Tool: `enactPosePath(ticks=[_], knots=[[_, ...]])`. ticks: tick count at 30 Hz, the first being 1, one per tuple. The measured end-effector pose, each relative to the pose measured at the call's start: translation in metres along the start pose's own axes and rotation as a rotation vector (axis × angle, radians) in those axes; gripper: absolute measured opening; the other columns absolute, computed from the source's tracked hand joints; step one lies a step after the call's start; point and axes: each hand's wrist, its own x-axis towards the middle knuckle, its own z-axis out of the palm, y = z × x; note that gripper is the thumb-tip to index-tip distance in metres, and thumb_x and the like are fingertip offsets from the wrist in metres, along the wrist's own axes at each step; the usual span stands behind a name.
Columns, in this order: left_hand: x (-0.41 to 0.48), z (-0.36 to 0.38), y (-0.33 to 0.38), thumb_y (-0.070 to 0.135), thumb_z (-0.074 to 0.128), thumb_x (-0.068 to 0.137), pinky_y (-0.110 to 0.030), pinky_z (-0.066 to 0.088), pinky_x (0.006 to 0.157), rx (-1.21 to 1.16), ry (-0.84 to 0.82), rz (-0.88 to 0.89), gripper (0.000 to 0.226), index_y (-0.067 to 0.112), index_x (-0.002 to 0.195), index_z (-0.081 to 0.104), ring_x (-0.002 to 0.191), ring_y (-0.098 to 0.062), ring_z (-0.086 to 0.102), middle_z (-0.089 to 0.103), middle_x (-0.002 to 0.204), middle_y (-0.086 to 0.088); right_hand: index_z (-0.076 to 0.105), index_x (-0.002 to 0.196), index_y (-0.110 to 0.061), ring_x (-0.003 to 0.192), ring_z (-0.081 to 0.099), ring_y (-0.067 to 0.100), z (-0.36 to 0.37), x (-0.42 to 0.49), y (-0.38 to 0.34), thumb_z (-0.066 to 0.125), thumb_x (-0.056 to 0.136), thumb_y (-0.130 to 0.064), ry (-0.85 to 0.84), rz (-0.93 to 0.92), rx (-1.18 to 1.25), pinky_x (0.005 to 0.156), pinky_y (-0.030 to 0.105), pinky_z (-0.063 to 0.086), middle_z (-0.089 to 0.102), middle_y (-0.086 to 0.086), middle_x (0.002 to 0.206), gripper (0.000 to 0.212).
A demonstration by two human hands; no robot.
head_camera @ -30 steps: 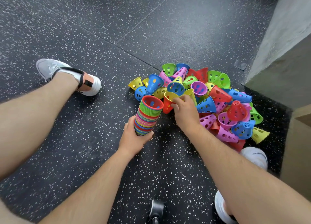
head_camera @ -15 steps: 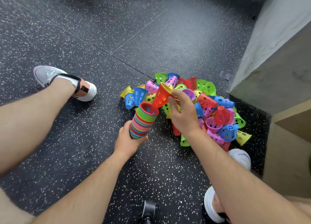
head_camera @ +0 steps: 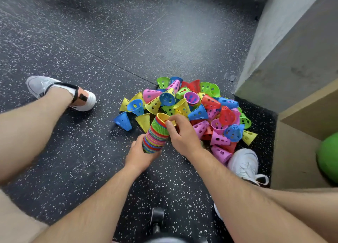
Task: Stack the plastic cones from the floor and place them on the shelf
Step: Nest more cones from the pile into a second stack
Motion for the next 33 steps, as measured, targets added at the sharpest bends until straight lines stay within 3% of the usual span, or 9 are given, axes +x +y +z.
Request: enactPosePath(ticks=[3,7,13,16,20,25,28,33], knots=[[-0.009,0.006,0.000,0.059,0.082,0.052,-0.046,0.057,0.092,0.024,-0.037,0.019,0.073,0.047,0.118,0.053,0.100,-0.015,0.068,0.067,0.108,0.008,0.061,0.099,-0.018,0.094,0.055,0.013,-0.012,-0.018,0.008,0.048,0.101,-0.035,0.048,0.067,0.035,0.083,0.029,0.044,0.060,-0.006,0.096,0.021],[-0.015,0.013,0.007,0.058,0.083,0.052,-0.045,0.058,0.093,0.018,-0.105,0.050,0.070,0.047,0.115,0.053,0.098,-0.014,0.069,0.067,0.110,0.004,0.061,0.098,-0.015,0.096,0.053,0.019,-0.025,-0.059,0.052,0.049,0.100,-0.024,0.182,0.258,-0.116,0.088,0.038,0.043,0.060,0.001,0.098,0.015],[-0.026,0.022,0.021,0.058,0.080,0.050,-0.041,0.057,0.092,0.046,-0.181,0.099,0.069,0.043,0.113,0.054,0.100,-0.015,0.067,0.067,0.108,0.002,0.062,0.120,-0.019,0.112,0.052,0.020,-0.038,-0.121,0.106,0.047,0.100,-0.029,0.068,0.560,-0.317,0.097,0.038,0.046,0.057,0.001,0.116,0.026],[-0.032,0.026,0.019,0.060,0.080,0.051,-0.041,0.059,0.088,0.059,-0.195,0.096,0.072,0.042,0.116,0.054,0.094,-0.010,0.069,0.068,0.108,0.005,0.064,0.122,-0.022,0.116,0.052,0.020,-0.033,-0.111,0.108,0.049,0.100,-0.029,0.056,0.546,-0.271,0.099,0.037,0.045,0.058,0.002,0.119,0.028],[-0.036,0.025,0.016,0.060,0.083,0.052,-0.042,0.058,0.089,0.079,-0.208,0.088,0.072,0.042,0.116,0.055,0.097,-0.011,0.068,0.067,0.109,0.007,0.066,0.120,-0.029,0.107,0.057,0.017,-0.018,-0.088,0.098,0.052,0.098,-0.031,0.061,0.555,-0.130,0.094,0.035,0.048,0.061,-0.003,0.112,0.027],[-0.036,0.020,0.009,0.059,0.083,0.051,-0.045,0.058,0.089,0.091,-0.202,0.065,0.072,0.046,0.116,0.054,0.096,-0.009,0.067,0.065,0.111,0.006,0.053,0.131,-0.040,0.097,0.060,0.020,-0.006,-0.065,0.093,0.046,0.098,-0.034,0.086,0.621,-0.057,0.084,0.036,0.050,0.062,-0.003,0.109,0.034],[-0.035,0.019,0.005,0.055,0.084,0.054,-0.044,0.058,0.090,0.071,-0.195,0.067,0.066,0.047,0.112,0.053,0.097,-0.010,0.067,0.066,0.109,0.006,0.050,0.138,-0.037,0.103,0.057,0.022,-0.006,-0.055,0.096,0.045,0.100,-0.031,0.030,0.649,-0.091,0.085,0.033,0.045,0.058,-0.003,0.114,0.040],[-0.037,0.019,0.007,0.054,0.082,0.054,-0.042,0.059,0.087,0.067,-0.199,0.054,0.061,0.047,0.108,0.054,0.091,-0.012,0.069,0.067,0.108,0.004,0.062,0.126,-0.024,0.108,0.060,0.024,-0.005,-0.049,0.092,0.049,0.097,-0.025,0.067,0.670,-0.094,0.091,0.033,0.046,0.066,0.002,0.119,0.032]])
